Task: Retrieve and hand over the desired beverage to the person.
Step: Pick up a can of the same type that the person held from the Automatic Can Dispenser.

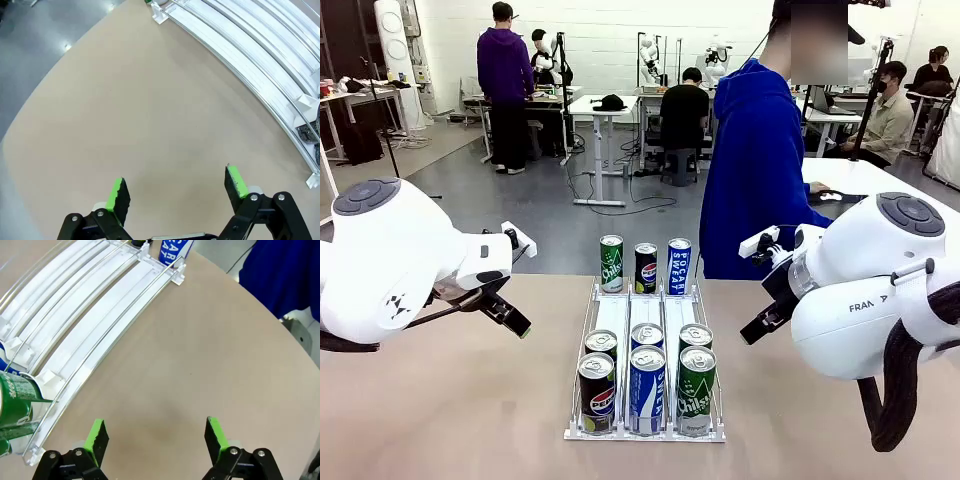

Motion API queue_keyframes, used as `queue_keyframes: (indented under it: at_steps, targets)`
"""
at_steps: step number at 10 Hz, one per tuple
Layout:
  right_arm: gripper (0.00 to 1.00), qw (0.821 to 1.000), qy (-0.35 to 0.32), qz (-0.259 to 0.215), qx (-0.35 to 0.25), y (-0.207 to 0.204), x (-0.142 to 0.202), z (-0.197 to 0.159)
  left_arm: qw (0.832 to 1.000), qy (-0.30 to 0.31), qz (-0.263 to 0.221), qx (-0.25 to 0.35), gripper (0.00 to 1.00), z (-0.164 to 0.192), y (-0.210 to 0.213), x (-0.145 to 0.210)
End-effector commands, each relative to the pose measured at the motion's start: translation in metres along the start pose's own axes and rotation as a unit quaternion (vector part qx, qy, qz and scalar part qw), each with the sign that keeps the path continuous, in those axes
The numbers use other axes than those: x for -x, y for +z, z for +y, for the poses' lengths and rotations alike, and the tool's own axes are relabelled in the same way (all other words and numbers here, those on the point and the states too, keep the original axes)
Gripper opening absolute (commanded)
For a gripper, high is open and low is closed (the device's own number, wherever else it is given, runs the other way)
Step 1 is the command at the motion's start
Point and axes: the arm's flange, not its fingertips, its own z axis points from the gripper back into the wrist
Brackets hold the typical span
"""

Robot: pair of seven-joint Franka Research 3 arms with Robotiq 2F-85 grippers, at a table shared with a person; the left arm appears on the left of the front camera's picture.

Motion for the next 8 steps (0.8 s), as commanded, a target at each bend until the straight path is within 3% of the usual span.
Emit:
queue_keyframes:
  at_steps: [1, 8]
  targets:
    - [1.00, 1.000, 0.000, 0.000, 0.000, 0.0000, 0.0000, 0.0000, 1.000, 0.000, 0.000, 0.000, 1.00, -0.0001, 0.0000, 0.0000]
    - [1.00, 1.000, 0.000, 0.000, 0.000, 0.0000, 0.0000, 0.0000, 1.000, 0.000, 0.000, 0.000, 1.00, -0.0001, 0.0000, 0.0000]
